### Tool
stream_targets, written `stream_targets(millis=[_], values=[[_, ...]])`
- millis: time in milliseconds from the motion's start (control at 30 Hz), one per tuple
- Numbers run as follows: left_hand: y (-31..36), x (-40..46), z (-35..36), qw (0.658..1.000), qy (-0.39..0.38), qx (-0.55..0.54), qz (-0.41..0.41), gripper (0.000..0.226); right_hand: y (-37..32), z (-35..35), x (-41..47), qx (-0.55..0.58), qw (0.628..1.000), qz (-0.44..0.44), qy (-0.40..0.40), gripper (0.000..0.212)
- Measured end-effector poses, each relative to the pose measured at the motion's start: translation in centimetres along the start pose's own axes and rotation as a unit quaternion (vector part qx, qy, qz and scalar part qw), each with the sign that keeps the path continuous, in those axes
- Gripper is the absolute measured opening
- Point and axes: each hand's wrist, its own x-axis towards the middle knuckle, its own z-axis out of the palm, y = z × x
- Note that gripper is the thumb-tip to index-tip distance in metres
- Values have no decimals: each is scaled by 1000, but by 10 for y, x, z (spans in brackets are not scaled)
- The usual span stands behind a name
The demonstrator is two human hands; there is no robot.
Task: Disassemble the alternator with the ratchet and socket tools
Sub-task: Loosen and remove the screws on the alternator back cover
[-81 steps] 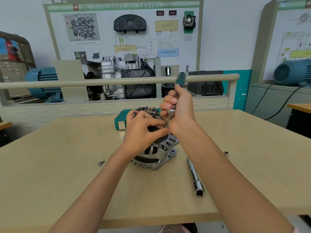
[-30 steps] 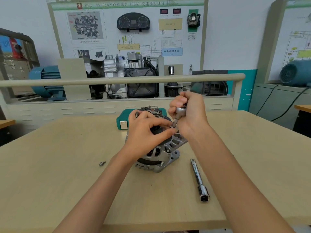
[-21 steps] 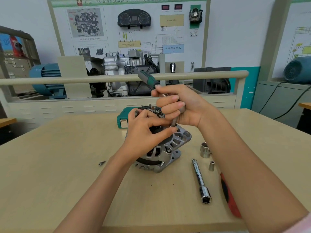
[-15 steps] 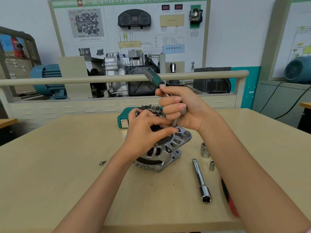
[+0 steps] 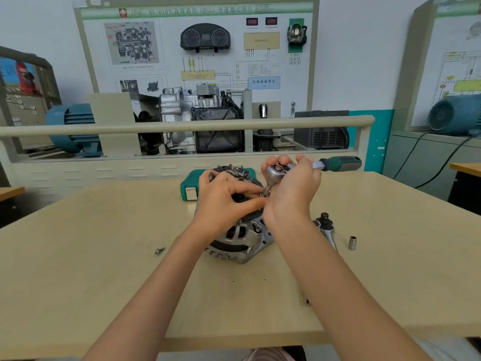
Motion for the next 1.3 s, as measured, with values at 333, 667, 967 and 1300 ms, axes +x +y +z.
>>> stream_targets(millis=[333,667,967,1300], values=[[5,4,-6,999,-47,21,14,18,-23,4,25,-114,961,223,-116,29],[5,10,-10,996,-92,14,17,8,-31,22,49,-301,783,433,-330,37],[9,13,-13,993,-116,-17,-12,13,-28,15,32,-254,859,346,-279,38],[8,9,-10,996,-90,3,-13,17,-6,5,17,0,995,98,7,27]])
